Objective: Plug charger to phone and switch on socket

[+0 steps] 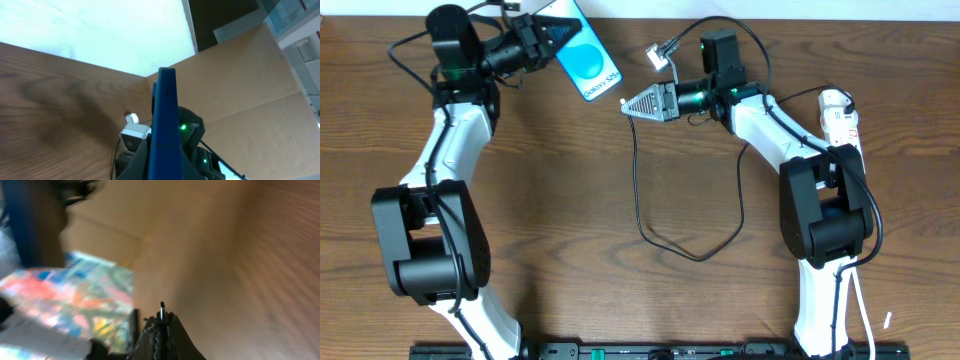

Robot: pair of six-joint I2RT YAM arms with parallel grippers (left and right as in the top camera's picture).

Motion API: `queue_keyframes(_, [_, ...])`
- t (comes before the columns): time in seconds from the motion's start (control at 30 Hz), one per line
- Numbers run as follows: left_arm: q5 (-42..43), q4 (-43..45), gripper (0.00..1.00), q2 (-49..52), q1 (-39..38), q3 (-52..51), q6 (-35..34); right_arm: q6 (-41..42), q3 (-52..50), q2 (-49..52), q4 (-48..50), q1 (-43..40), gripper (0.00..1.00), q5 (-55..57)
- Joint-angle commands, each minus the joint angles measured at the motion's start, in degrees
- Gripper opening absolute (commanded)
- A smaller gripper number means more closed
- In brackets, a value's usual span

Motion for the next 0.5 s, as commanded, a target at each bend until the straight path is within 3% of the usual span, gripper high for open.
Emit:
queue_keyframes(0.0, [0.59,0.61,0.07,-2.01,1.51,0.57,-1.53,-3.34,0.33,-1.53,-3.3,-0.35,0.01,13.64])
queue_keyframes(0.13, [0.63,0.59,0.07,-2.01,1.75,0.57,-1.51,-3.32,0.33,-1.53,-8.74,-0.35,0.01,29.57])
queue_keyframes(0.33, [0.74,0.59,0.08,-2.01,1.75,0.57,-1.49,-3.19,0.33,-1.53,-19.32,-0.24,0.01,63.01])
queue_keyframes(0.47, [0.74,0.59,0.07,-2.01,1.75,0.57,-1.49,-2.6,0.33,-1.53,-23.04,-0.24,0.01,73.75])
